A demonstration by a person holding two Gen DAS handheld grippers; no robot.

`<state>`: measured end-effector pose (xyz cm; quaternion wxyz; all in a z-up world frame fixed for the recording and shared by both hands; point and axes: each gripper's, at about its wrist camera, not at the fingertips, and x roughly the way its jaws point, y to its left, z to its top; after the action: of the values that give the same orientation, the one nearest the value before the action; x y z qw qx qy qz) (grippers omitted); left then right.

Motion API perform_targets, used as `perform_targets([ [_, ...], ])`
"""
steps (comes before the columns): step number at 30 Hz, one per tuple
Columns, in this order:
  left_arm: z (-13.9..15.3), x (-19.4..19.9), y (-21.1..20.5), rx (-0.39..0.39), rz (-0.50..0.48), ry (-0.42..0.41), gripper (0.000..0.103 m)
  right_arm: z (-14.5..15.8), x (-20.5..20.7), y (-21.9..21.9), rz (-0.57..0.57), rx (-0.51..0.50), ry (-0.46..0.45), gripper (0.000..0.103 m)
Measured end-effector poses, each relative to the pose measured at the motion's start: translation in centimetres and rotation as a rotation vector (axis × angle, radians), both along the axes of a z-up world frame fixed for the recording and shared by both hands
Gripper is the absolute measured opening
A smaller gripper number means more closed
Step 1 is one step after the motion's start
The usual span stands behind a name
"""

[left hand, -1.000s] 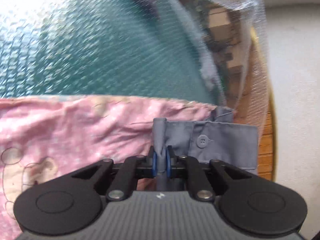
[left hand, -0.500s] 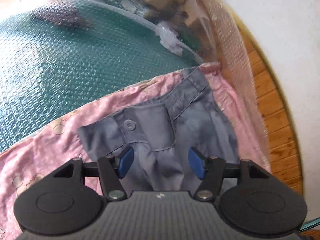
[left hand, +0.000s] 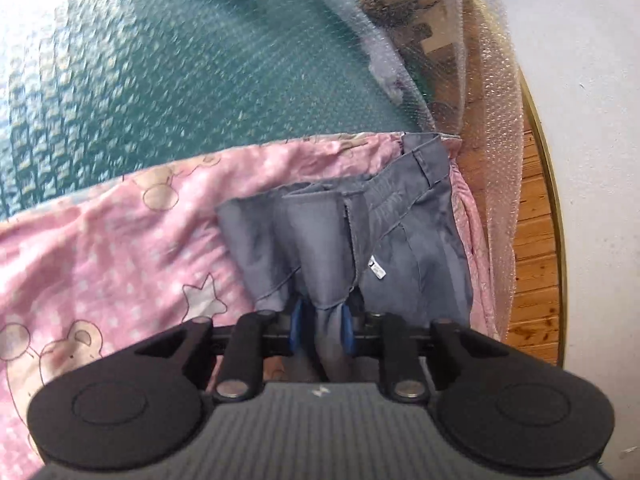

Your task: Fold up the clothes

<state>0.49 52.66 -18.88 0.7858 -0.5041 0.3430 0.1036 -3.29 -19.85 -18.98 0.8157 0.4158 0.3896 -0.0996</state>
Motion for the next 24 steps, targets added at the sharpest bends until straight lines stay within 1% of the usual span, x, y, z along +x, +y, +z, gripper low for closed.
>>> perform_targets([
  [2, 1.8, 0.4, -0.8, 0.052, -0.011, -0.022, 0.051, -0.7, -1.3, -3.5, -0.115, 0.037, -0.031, 0.054],
  [3, 2.3, 0.8, -1.2, 0.071, -0.015, -0.02, 0.053, -0.8, -1.4, -4.8, -0.149, 0.05, -0.058, 0.054],
  [5, 2.9, 1.8, -1.8, 0.108, -0.011, 0.004, 0.052, -1.1, -1.4, -7.3, -0.218, 0.075, -0.107, 0.054],
  [6, 2.7, 2.3, -2.0, 0.121, -0.008, 0.023, 0.045, -1.6, -1.1, -8.5, -0.251, 0.086, -0.122, 0.054],
  [7, 2.4, 2.7, -2.2, 0.128, -0.006, 0.045, 0.035, -2.1, -0.8, -9.6, -0.278, 0.095, -0.13, 0.054],
  [8, 2.0, 3.2, -2.3, 0.136, -0.004, 0.067, 0.011, -2.5, -0.5, -10.5, -0.304, 0.103, -0.135, 0.054],
  [9, 1.6, 3.4, -2.3, 0.143, 0.003, 0.085, 0.009, -2.9, -0.3, -11.5, -0.329, 0.11, -0.139, 0.054],
  [10, 1.3, 3.3, -2.3, 0.144, 0.011, 0.092, 0.009, -3.4, 0.0, -12.4, -0.354, 0.117, -0.144, 0.054],
  [14, 0.6, 2.6, -2.1, 0.132, 0.031, 0.09, 0.009, -4.7, 0.5, -15.4, -0.422, 0.139, -0.145, 0.054],
  [20, 0.9, 2.7, -2.5, 0.157, 0.026, 0.105, 0.01, -5.5, 0.2, -18.0, -0.462, 0.163, -0.16, 0.053],
  [22, 1.0, 2.9, -2.5, 0.164, 0.017, 0.105, 0.01, -6.0, 0.6, -18.7, -0.456, 0.174, -0.166, 0.05],
  [23, 1.0, 2.9, -2.5, 0.168, 0.012, 0.105, 0.01, -6.1, 0.8, -18.9, -0.451, 0.177, -0.168, 0.044],
  [24, 1.0, 3.0, -2.5, 0.173, 0.005, 0.105, 0.009, -6.1, 1.0, -19.0, -0.443, 0.173, -0.169, 0.037],
])
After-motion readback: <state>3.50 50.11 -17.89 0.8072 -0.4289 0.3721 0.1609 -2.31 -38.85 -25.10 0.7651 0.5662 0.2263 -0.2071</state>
